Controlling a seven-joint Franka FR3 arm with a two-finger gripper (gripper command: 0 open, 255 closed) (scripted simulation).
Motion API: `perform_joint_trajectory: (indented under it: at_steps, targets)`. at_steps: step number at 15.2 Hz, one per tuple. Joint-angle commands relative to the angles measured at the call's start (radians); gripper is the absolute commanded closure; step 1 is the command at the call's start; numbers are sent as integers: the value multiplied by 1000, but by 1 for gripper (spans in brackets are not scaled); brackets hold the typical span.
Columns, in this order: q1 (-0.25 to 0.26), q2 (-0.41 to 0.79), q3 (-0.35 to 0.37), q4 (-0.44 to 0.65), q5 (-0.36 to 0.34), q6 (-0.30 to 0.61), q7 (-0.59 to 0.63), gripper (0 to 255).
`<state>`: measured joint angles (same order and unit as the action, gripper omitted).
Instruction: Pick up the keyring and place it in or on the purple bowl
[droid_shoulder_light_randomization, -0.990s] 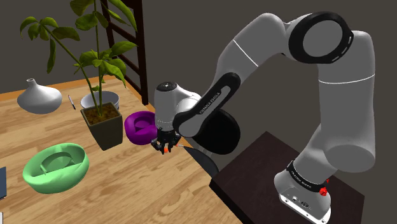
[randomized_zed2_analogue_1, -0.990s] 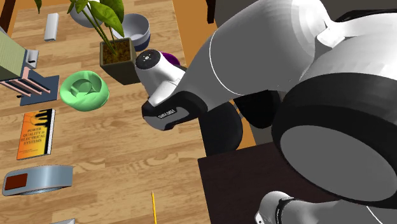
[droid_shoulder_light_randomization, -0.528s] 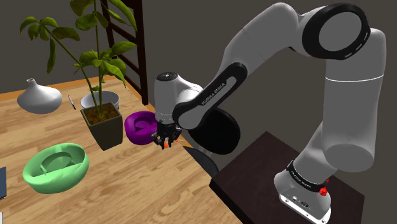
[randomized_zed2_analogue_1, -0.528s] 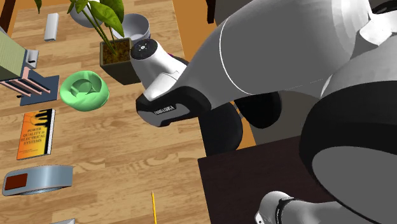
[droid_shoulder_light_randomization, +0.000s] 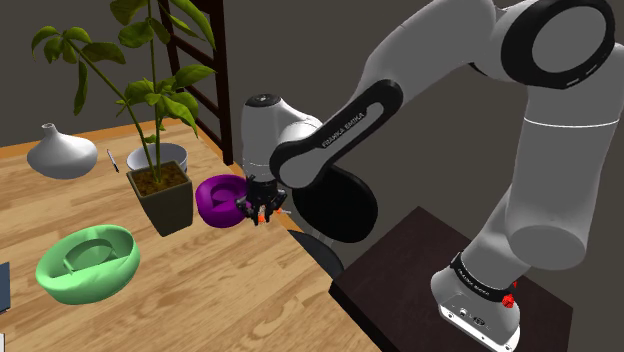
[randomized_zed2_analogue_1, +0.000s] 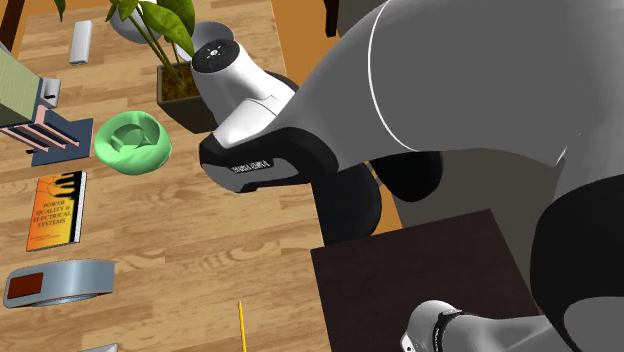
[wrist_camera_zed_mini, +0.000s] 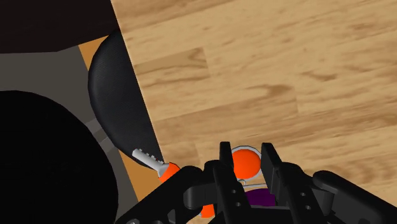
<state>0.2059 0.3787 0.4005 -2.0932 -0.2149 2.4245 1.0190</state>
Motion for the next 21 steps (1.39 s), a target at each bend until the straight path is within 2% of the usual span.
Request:
perform_joint_trajectory:
  at_steps: [1,5,14,17,19,21]
  targets:
    - [-7,-19,7,5,13,-22,-11,255]
    - [-14,-49,16,10,32,-55,-23,255]
    - [29,251,-43,503,-32,-260,-74,255]
    - [55,373,-60,719,-44,-352,-102,255]
    - [81,476,-73,906,-50,-433,-126,255]
    - [82,487,-76,899,-53,-414,-124,255]
